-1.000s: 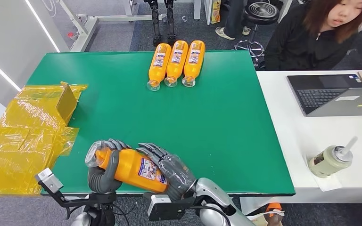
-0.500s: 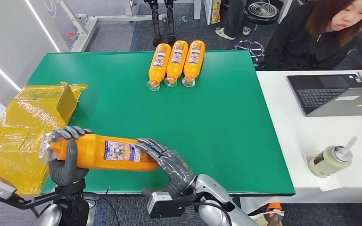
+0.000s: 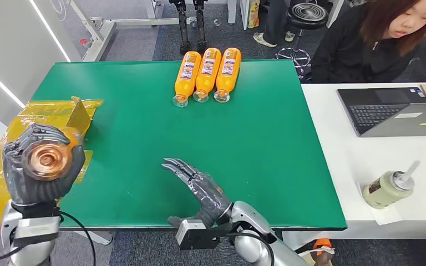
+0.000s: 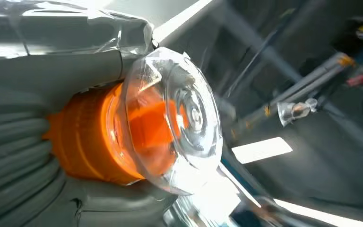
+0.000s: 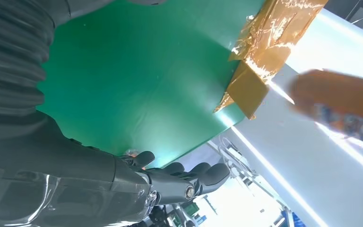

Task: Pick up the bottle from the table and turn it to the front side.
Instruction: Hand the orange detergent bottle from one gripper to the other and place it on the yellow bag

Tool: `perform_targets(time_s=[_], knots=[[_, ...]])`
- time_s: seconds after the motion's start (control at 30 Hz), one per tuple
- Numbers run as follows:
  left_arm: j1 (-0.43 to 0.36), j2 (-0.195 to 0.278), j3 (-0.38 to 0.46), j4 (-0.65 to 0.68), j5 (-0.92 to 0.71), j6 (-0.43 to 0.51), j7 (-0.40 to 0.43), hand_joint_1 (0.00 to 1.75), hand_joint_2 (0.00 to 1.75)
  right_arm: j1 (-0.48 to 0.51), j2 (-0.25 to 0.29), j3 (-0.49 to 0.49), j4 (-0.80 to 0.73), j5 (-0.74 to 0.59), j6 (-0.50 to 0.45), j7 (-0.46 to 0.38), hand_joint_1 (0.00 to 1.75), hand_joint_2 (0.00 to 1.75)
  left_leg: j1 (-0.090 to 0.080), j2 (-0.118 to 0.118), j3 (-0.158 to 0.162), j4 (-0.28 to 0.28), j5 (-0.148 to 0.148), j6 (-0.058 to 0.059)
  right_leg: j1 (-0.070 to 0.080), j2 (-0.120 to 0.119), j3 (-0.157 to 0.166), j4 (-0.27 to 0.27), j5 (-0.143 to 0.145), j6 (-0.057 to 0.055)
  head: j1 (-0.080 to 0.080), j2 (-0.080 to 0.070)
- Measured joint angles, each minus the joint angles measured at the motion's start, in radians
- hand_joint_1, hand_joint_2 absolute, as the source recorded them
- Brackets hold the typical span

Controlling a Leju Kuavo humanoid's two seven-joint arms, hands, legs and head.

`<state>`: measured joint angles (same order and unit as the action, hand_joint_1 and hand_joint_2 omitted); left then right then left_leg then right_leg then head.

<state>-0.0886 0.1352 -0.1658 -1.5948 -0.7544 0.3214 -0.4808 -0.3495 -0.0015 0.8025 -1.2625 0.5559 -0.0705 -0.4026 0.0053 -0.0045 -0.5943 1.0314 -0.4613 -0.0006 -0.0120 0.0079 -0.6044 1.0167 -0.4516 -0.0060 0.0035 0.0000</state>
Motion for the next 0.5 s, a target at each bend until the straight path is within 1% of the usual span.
perform_targets(time_s=[0.03, 0.1, 0.23, 0.33, 0.43, 0.5], knots=[[-0.009, 0.016, -0.007, 0.003, -0.108, 0.048, 0.028, 1.75, 1.75, -0.002, 0.000, 0.001, 0.000, 0.000, 0.001, 0.000, 0.00, 1.75, 0.000, 0.000, 0.000, 0.000, 0.000, 0.000, 0.000, 0.000, 0.000, 0.000, 0.000, 0.000, 0.000, 0.000], [-0.024, 0.043, -0.025, 0.017, -0.271, 0.107, 0.088, 1.75, 1.75, -0.005, 0.000, 0.004, 0.000, 0.000, 0.002, 0.002, 0.00, 1.75, 0.000, 0.000, 0.000, 0.000, 0.000, 0.000, 0.000, 0.000, 0.000, 0.000, 0.000, 0.000, 0.000, 0.000], [-0.050, 0.089, -0.072, 0.094, -0.511, 0.164, 0.221, 1.75, 1.75, -0.001, -0.001, 0.005, -0.008, -0.001, 0.005, 0.009, 0.00, 1.75, 0.000, 0.000, 0.000, 0.000, 0.000, 0.000, 0.000, 0.001, -0.001, 0.000, 0.000, 0.000, 0.000, 0.000], [-0.089, 0.105, -0.109, 0.204, -0.612, 0.176, 0.295, 1.75, 1.75, 0.008, -0.008, 0.005, -0.024, -0.006, 0.005, 0.015, 0.00, 1.75, 0.000, 0.000, 0.000, 0.000, 0.000, 0.000, 0.000, 0.001, -0.001, 0.000, 0.000, 0.000, 0.000, 0.000], [-0.139, 0.109, -0.136, 0.361, -0.738, 0.194, 0.387, 1.75, 1.75, 0.014, -0.020, 0.005, -0.039, -0.020, 0.010, 0.015, 0.00, 1.75, 0.000, 0.001, 0.000, 0.000, 0.000, 0.000, 0.000, 0.001, -0.001, 0.000, 0.001, -0.001, 0.000, 0.000], [-0.170, 0.108, -0.147, 0.475, -0.788, 0.215, 0.433, 1.75, 1.75, 0.015, -0.029, 0.005, -0.047, -0.029, 0.016, 0.014, 0.00, 1.75, 0.000, 0.002, 0.000, 0.000, 0.000, 0.000, 0.000, 0.002, -0.001, 0.000, 0.001, -0.001, 0.000, 0.000]])
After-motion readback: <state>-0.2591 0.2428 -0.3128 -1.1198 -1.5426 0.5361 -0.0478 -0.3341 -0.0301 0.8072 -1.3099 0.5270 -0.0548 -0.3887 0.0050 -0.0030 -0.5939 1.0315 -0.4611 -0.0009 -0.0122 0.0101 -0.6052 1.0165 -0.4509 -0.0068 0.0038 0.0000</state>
